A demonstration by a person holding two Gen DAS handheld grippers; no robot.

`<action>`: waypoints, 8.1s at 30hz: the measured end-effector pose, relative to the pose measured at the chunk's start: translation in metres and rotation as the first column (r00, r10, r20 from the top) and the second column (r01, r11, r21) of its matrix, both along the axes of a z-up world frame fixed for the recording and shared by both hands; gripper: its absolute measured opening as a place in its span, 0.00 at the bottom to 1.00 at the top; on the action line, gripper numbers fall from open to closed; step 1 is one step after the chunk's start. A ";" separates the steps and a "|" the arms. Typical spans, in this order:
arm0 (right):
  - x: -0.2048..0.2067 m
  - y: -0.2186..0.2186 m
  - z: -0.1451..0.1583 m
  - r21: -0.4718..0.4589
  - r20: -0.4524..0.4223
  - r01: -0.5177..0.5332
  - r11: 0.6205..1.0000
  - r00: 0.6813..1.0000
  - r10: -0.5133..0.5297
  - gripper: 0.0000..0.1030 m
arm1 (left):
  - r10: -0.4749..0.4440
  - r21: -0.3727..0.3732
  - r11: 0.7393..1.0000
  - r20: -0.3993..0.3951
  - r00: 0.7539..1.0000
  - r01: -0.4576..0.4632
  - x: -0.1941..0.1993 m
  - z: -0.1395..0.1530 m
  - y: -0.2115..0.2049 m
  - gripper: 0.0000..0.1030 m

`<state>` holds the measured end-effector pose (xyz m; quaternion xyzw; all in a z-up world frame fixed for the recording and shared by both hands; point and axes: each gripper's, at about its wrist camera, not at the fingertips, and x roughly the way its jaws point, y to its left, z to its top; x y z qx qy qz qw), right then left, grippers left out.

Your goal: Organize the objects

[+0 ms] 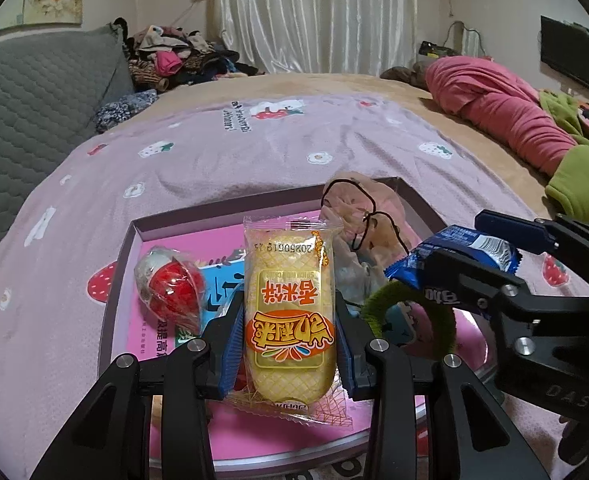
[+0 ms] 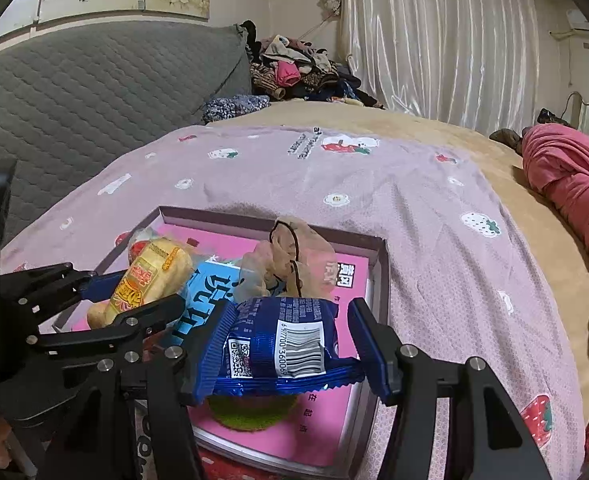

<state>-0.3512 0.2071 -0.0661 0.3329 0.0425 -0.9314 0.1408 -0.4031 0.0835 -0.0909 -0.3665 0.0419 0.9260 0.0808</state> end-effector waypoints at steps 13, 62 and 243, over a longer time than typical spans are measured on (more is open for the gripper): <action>-0.004 0.001 -0.004 -0.003 0.014 -0.008 1.000 1.000 0.008 0.58 | -0.017 0.029 0.999 0.015 1.000 0.017 0.014 0.005 -0.002 0.39; -0.028 0.002 -0.043 0.033 0.133 0.012 0.999 0.991 -0.017 0.67 | -0.025 -0.010 1.000 0.207 0.978 0.028 -0.003 -0.042 0.005 0.57; 0.269 0.000 0.044 0.048 -0.047 0.206 0.977 0.978 -0.204 0.99 | 0.181 0.005 0.984 0.002 0.984 -0.181 0.291 0.046 -0.067 0.92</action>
